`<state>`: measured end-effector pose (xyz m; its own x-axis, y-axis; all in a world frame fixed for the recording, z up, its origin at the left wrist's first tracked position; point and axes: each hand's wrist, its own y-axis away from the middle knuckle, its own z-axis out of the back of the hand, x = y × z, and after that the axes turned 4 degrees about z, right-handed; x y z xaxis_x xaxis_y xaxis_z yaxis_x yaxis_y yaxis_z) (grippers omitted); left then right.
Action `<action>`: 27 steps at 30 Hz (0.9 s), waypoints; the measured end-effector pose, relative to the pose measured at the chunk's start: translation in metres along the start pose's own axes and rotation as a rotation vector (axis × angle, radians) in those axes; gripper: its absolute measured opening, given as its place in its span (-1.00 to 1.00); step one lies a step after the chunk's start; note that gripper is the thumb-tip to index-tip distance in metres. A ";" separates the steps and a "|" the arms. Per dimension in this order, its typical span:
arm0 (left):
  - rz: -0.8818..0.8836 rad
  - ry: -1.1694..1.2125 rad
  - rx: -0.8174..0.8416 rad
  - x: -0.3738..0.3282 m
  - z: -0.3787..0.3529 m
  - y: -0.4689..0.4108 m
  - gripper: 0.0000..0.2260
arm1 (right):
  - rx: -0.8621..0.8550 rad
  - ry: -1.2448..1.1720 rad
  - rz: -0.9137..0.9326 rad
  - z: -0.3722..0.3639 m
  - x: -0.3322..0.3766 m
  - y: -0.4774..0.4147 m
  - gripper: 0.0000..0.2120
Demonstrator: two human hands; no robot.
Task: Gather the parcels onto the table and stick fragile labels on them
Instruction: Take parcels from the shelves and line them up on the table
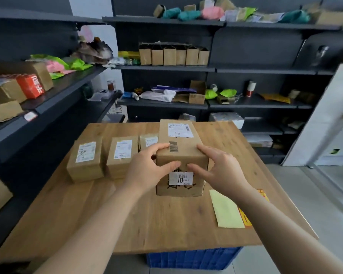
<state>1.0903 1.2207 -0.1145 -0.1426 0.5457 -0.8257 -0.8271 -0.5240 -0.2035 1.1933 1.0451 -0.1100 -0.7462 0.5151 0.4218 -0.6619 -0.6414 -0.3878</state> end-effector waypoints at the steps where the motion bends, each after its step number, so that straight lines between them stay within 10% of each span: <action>1: 0.002 -0.007 0.017 0.002 -0.007 -0.012 -0.49 | 0.007 0.008 -0.014 -0.002 -0.009 -0.006 -0.37; 27: 0.350 -0.306 0.185 0.095 -0.168 -0.218 -0.23 | 0.389 -0.062 -0.044 -0.121 -0.223 -0.181 -0.40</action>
<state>1.3486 1.2772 -0.2368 -0.5593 0.5392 -0.6296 -0.7796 -0.6004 0.1784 1.4713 1.1152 -0.2327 -0.7043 0.5189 0.4845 -0.6079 -0.7933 -0.0340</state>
